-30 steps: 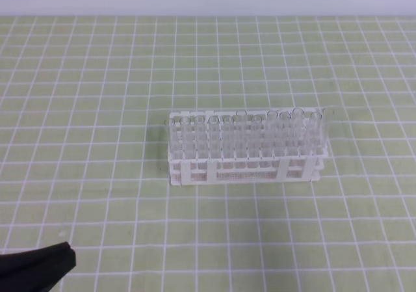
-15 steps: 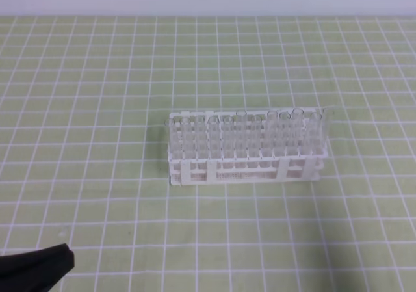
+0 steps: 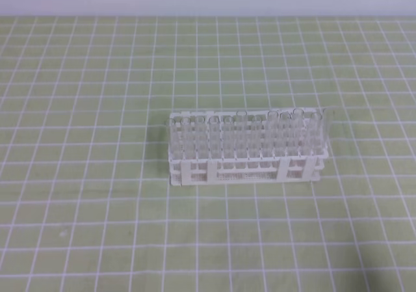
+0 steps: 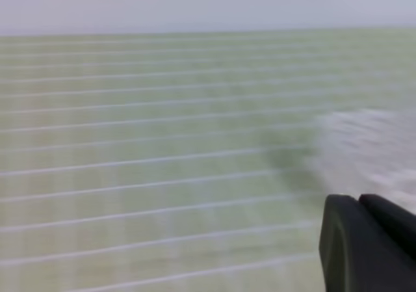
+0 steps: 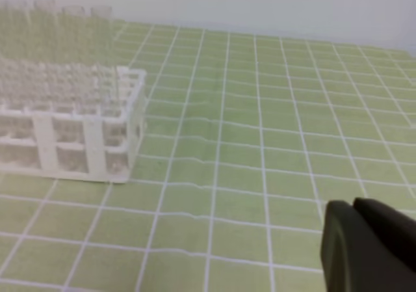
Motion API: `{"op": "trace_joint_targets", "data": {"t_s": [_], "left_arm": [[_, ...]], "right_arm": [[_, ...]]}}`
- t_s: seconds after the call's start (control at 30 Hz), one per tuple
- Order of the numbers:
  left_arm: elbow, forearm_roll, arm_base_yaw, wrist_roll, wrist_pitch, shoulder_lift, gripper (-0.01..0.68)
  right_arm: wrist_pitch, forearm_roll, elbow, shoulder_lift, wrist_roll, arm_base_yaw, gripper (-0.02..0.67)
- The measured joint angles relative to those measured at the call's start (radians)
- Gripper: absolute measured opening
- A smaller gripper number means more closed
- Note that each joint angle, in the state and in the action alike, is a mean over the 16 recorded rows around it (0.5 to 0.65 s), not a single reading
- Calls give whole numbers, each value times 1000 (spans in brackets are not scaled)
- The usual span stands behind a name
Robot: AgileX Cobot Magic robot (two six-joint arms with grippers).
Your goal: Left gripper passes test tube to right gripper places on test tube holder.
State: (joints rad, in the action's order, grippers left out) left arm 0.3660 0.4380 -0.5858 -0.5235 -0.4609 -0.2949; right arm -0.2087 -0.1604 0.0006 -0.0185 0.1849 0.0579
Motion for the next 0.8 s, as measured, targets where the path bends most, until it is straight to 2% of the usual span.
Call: {"op": "trace_joint_targets", "data": {"t_s": [0.17,0.27,0.37,0.5,0.8], "left_arm": [[-8,-78,233,18,30,3,-2],[-31,-124,318,37,52,15,-3],[-71,-167,374,55,86,40,-3],[-148,-183,400,77,136,93,-3],[-326,-179,402,95,219,251,-3]], "right_arm": [[-49,8,-1,13,-9,0,-16],[-64,22,-1,20,-14,0,-16],[-69,34,-1,23,-20,0,-16],[-69,37,-1,23,-22,-1,-16],[-69,36,-1,23,-22,-7,-16]]}}
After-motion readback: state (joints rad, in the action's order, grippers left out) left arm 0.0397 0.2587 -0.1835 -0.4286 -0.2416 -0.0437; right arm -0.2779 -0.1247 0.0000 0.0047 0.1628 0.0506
